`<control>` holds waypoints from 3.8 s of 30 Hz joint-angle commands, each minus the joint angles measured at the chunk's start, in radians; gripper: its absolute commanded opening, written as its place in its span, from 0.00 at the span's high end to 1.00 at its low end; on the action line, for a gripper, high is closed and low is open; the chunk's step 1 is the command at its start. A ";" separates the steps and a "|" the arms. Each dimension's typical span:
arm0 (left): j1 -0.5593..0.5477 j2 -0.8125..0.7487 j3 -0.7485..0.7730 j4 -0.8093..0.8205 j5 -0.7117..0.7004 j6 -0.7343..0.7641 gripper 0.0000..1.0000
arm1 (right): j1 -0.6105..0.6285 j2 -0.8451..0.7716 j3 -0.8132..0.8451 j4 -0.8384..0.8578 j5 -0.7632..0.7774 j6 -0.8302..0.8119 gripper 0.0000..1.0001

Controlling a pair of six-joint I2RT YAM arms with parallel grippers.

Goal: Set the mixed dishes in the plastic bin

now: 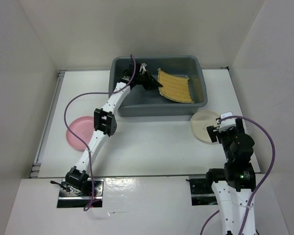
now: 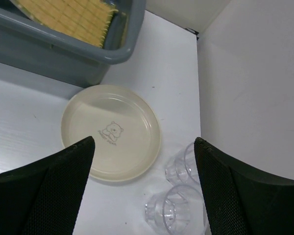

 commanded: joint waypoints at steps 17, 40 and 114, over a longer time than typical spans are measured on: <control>0.047 -0.378 0.066 -0.531 -0.489 0.429 0.04 | 0.163 0.117 -0.001 0.092 0.212 0.082 0.11; 0.662 -1.947 -2.092 0.049 -0.676 0.341 0.00 | 0.172 0.144 -0.010 0.083 0.203 0.073 0.10; -0.059 -0.406 -0.160 -0.373 -0.415 0.416 1.00 | 0.172 0.133 -0.010 0.092 0.213 0.082 0.05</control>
